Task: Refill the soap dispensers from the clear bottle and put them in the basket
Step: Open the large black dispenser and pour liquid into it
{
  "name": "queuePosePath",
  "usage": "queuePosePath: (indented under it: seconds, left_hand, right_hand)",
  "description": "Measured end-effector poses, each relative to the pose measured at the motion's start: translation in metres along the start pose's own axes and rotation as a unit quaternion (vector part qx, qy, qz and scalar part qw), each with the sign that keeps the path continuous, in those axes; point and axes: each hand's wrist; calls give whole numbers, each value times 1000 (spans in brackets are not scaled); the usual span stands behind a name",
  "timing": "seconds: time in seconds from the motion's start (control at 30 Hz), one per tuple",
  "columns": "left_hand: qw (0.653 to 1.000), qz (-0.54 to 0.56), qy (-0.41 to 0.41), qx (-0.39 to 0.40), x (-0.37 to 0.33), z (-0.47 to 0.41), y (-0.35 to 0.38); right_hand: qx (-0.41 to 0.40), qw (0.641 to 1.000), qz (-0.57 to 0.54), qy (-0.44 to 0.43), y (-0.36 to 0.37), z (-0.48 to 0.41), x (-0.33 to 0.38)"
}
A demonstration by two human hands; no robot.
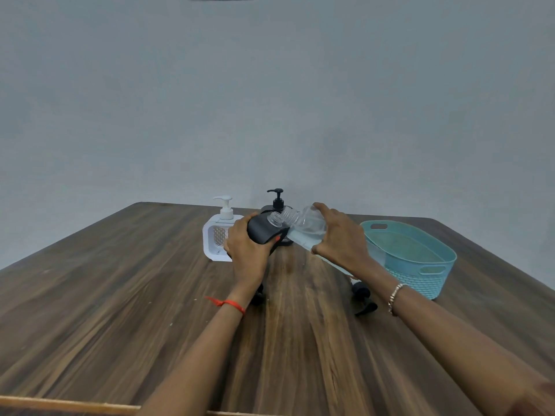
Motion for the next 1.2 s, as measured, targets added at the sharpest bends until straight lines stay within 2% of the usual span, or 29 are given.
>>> queuePosePath:
  seconds: [0.5, 1.2]
  left_hand:
    - [999, 26, -27, -4, -1, 9, 5]
    - [997, 38, -67, -16, -3, 17, 6]
  right_hand:
    - [47, 997, 62, -4, -15, -7, -2]
    - [79, 995, 62, -14, -28, -11, 3]
Point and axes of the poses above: each hand's wrist, its own z-axis away from the middle knuckle, its own y-axis out of the palm, x = y × z, and after that the axes turned 6 degrees about -y, right-handed
